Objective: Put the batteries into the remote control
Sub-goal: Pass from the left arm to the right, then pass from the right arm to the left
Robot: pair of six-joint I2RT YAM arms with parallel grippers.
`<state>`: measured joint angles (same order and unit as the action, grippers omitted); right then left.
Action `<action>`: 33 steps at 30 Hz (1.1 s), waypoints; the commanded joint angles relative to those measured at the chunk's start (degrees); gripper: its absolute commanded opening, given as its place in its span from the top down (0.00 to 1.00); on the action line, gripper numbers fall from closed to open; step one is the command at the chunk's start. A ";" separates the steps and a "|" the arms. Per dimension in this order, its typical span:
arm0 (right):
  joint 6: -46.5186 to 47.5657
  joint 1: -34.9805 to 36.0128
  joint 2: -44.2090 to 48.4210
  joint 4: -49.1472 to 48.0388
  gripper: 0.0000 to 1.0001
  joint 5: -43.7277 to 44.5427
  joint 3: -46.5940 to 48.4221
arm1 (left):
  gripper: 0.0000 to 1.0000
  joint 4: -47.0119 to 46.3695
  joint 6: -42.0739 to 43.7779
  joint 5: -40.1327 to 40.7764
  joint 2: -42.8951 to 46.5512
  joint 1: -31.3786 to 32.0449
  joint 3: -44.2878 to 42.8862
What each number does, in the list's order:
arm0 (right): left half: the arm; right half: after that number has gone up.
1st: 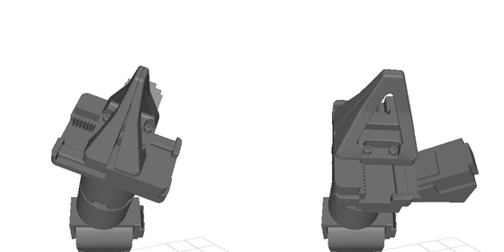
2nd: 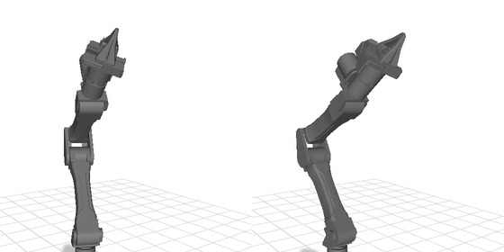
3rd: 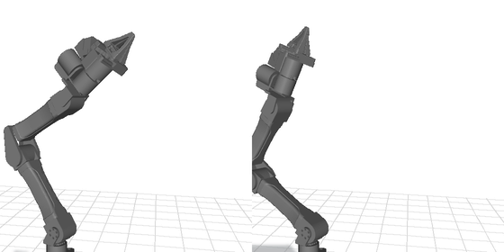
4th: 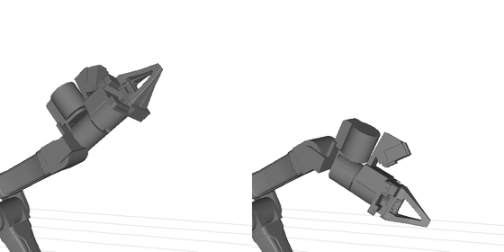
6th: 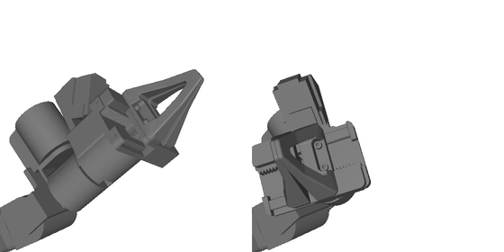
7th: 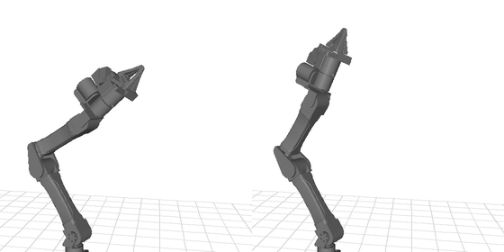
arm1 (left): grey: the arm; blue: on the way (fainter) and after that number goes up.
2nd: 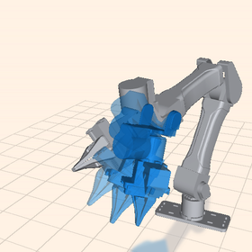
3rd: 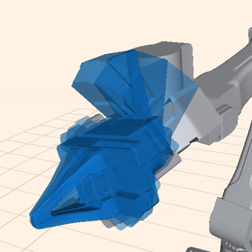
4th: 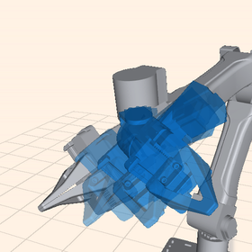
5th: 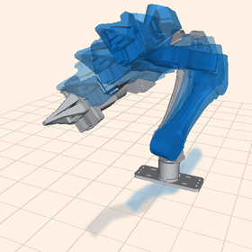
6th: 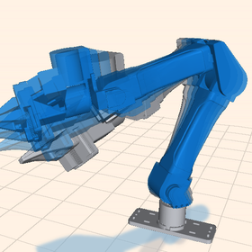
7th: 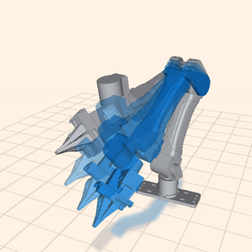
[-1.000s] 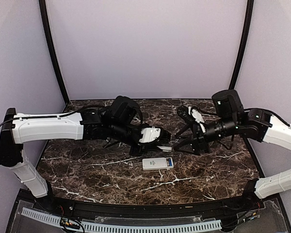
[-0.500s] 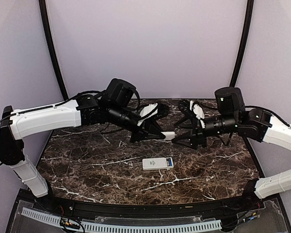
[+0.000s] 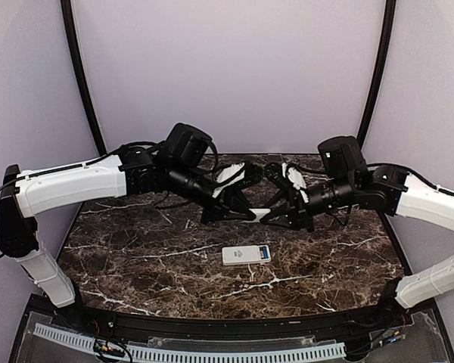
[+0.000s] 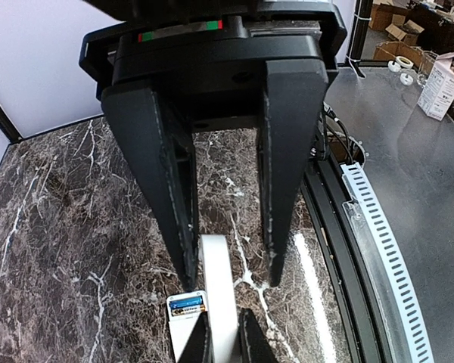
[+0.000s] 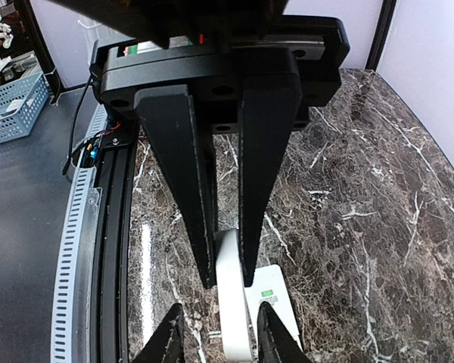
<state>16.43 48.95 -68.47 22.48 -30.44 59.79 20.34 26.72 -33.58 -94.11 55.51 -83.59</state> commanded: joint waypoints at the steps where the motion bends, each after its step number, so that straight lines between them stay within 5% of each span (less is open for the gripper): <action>1: -0.66 -0.34 -0.36 -1.06 0.75 -1.02 1.27 | 1.00 1.79 0.08 -1.57 2.20 0.13 -1.16; 7: -1.29 -0.35 0.05 -1.67 0.98 -1.94 1.00 | 1.00 1.14 -0.27 -2.09 2.34 0.17 -0.62; 17: -1.73 -0.43 0.55 0.09 1.00 -2.81 1.59 | 0.96 -2.93 -1.80 -3.15 3.93 -0.14 1.15; 19: -1.87 -0.43 0.67 0.11 1.00 -3.13 1.72 | 0.85 -3.99 -2.31 -3.11 4.29 -0.44 1.79; 23: -2.86 -0.84 1.78 -1.04 1.00 -2.59 1.45 | 0.41 -6.17 -3.63 -2.53 5.05 -0.74 2.68; 27: -5.72 -1.91 3.54 -3.29 1.00 -0.83 0.45 | 0.12 -11.21 -7.14 -3.61 7.19 -2.30 6.13; 29: -8.88 -2.69 4.51 -5.29 1.00 0.22 0.11 | 0.03 -16.02 -10.48 -4.51 9.06 -3.77 8.77; 33: -19.30 -3.89 6.86 -13.83 1.00 2.75 -0.11 | 0.01 -28.85 -18.62 -3.01 12.60 -5.81 13.81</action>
<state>8.05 46.24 -64.18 19.07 -30.79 60.07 4.62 16.53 -37.01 -86.06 51.46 -73.80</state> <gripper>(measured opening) 0.061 0.985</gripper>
